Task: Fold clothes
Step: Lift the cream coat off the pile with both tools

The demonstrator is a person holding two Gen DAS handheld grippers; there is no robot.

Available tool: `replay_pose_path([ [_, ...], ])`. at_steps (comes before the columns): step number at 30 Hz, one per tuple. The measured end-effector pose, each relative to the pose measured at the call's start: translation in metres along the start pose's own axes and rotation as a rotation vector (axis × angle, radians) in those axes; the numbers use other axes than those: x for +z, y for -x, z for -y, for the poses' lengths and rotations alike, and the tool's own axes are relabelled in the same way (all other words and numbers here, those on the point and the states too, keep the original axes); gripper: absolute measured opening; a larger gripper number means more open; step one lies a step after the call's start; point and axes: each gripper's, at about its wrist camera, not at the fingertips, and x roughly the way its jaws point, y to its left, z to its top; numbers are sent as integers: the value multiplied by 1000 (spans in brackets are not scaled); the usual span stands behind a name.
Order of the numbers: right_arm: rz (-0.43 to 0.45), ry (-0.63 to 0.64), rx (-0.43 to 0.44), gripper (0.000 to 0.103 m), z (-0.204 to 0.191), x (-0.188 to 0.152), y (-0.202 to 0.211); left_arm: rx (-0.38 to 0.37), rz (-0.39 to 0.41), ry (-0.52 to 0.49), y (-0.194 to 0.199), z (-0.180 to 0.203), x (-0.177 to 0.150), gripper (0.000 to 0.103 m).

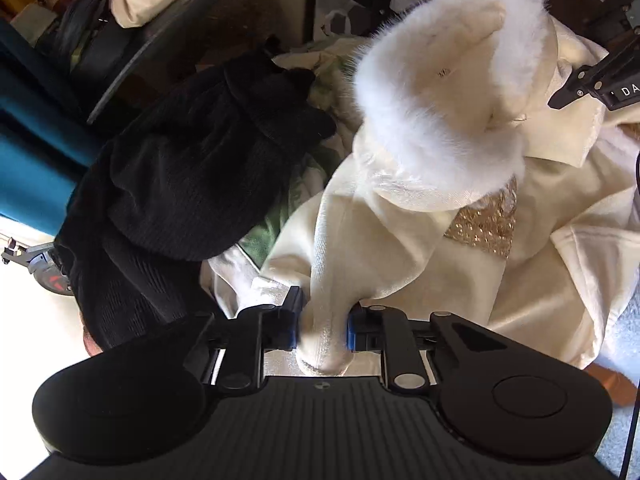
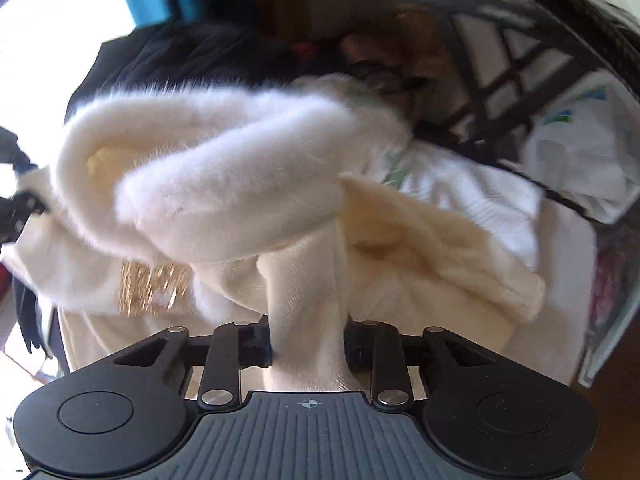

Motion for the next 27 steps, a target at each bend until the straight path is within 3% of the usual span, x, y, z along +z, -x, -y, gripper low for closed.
replay_pose_path([
  [3, 67, -48, -49, 21, 11, 2, 24, 31, 50, 12, 14, -2, 0, 25],
  [5, 67, -21, -59, 21, 7, -3, 25, 27, 56, -14, 13, 2, -1, 34],
  [10, 68, 47, -84, 21, -2, -16, 28, 60, 68, -181, -1, 32, 2, 37],
  [15, 56, 58, -92, 28, -8, -29, 26, 93, 88, -230, -7, 38, 0, 36],
  [17, 47, 47, -90, 33, -10, -33, 23, 80, 80, -176, -5, 28, -2, 17],
  [23, -4, 80, -108, 36, -15, -46, 3, 88, 88, 121, 18, -16, -1, 10],
  [25, 3, 64, -126, 30, -15, -41, 0, 27, 94, 328, 29, -39, 2, 10],
  [27, 19, 16, -154, 18, -13, -32, -1, -33, 99, 533, 39, -61, 5, 9],
])
